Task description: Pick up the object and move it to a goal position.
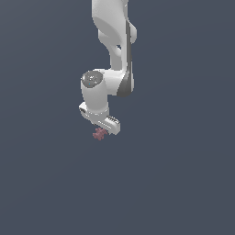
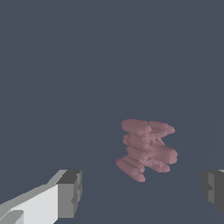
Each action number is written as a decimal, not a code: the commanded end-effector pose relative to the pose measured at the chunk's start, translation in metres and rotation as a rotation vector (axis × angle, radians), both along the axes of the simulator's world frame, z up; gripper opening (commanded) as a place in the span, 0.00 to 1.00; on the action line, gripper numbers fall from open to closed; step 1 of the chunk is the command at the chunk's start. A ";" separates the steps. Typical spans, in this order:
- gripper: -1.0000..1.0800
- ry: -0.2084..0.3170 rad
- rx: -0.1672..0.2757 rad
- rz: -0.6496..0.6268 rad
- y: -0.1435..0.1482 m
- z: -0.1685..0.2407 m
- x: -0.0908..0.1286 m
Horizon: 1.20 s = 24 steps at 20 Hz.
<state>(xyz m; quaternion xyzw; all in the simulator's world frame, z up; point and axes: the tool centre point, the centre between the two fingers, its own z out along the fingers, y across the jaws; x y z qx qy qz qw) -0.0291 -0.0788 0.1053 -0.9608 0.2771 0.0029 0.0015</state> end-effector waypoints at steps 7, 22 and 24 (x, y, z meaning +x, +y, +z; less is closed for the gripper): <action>0.96 -0.004 -0.004 -0.133 -0.018 -0.013 -0.008; 0.96 -0.004 -0.005 -0.141 -0.020 -0.051 -0.009; 0.96 -0.004 -0.005 -0.142 -0.020 -0.058 -0.009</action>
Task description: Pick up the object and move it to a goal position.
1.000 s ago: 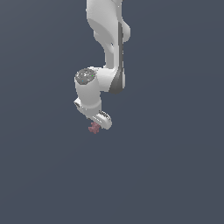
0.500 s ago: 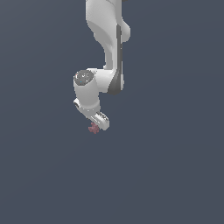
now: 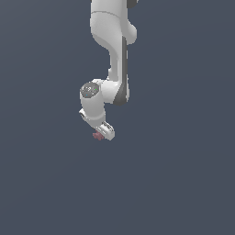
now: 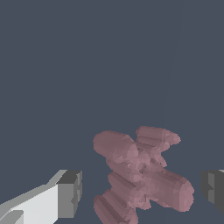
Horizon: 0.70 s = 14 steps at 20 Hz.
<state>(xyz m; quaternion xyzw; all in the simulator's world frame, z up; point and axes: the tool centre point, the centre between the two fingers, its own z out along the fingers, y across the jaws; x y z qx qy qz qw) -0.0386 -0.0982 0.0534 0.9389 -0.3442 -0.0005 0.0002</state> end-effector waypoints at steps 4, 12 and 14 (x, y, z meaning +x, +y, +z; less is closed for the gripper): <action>0.96 -0.001 0.000 -0.001 0.000 -0.012 0.001; 0.00 -0.001 0.000 -0.001 0.000 -0.013 0.001; 0.00 -0.001 0.000 -0.001 0.000 -0.013 0.001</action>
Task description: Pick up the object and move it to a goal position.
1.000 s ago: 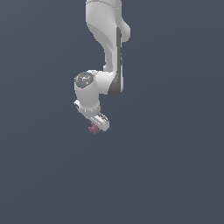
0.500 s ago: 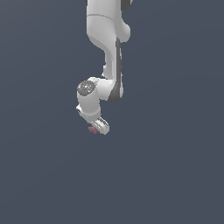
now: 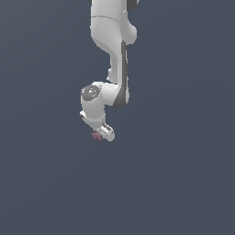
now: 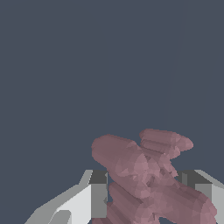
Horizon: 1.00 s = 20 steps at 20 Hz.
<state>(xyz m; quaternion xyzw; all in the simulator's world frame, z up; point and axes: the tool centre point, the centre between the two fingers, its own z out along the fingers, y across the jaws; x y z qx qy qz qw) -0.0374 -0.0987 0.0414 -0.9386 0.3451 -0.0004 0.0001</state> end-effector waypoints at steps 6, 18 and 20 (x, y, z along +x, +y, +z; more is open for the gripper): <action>0.00 0.000 0.000 0.000 0.004 0.003 -0.001; 0.00 0.000 0.001 0.000 0.061 0.047 -0.023; 0.00 0.000 0.001 0.000 0.077 0.060 -0.029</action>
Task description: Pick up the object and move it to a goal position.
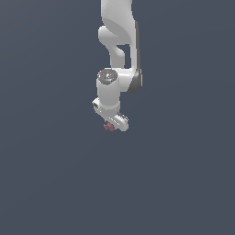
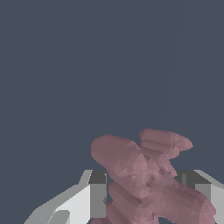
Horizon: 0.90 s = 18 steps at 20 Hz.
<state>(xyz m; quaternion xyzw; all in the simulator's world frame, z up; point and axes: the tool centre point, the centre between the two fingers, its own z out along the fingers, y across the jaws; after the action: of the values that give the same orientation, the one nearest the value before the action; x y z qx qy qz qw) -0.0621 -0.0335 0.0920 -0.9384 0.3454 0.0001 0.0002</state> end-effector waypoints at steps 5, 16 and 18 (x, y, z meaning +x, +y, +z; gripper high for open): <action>0.00 0.000 -0.001 0.001 0.059 0.046 -0.022; 0.00 -0.001 -0.004 0.001 0.161 0.128 -0.057; 0.00 -0.001 -0.004 0.001 0.177 0.140 -0.062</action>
<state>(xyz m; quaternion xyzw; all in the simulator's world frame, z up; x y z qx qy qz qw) -0.1192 0.1317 0.2226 -0.9388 0.3444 -0.0014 -0.0010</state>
